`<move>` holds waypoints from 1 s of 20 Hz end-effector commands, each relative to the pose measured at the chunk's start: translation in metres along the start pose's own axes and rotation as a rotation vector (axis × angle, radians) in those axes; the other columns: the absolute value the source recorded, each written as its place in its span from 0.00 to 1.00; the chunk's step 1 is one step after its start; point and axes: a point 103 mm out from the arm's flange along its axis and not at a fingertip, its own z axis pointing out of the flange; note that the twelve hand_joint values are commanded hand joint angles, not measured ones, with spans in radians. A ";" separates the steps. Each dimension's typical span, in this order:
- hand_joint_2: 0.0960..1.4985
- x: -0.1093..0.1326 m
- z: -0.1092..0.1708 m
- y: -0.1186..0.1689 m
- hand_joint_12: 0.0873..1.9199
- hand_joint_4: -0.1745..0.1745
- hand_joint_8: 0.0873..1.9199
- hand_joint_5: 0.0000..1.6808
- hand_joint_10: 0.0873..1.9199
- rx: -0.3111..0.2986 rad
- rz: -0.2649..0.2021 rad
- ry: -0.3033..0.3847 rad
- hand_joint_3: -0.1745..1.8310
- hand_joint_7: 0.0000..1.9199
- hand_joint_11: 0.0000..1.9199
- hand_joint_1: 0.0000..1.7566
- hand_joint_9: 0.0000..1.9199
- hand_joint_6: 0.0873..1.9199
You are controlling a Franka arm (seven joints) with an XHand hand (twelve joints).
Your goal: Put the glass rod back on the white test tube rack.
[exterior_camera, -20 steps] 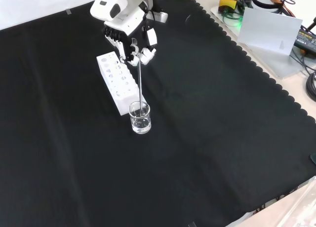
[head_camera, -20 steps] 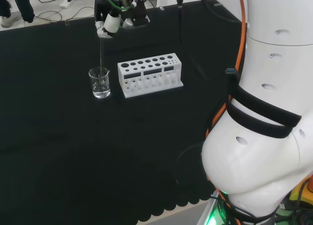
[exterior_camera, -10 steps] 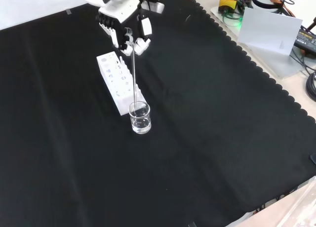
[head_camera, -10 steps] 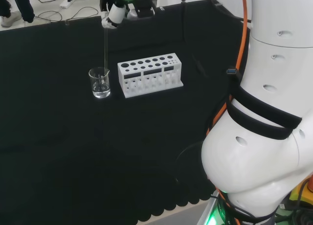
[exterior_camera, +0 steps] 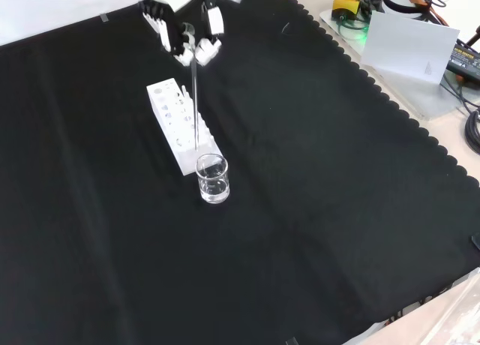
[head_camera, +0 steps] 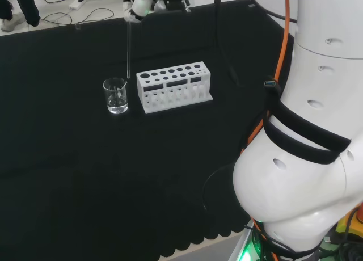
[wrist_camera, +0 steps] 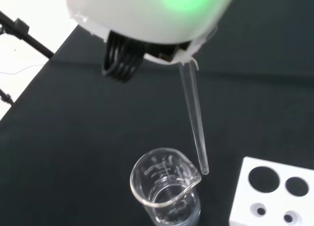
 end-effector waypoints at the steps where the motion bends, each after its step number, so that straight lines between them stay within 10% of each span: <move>1: 0.25 -0.010 -0.020 -0.005 0.31 0.00 0.37 0.81 0.28 -0.024 0.020 0.002 0.59 0.87 0.93 0.70 0.99 0.32; 20: 0.25 -0.050 -0.030 -0.033 0.31 0.00 0.37 0.81 0.28 -0.052 0.082 -0.017 0.59 0.87 0.93 0.70 1.00 0.32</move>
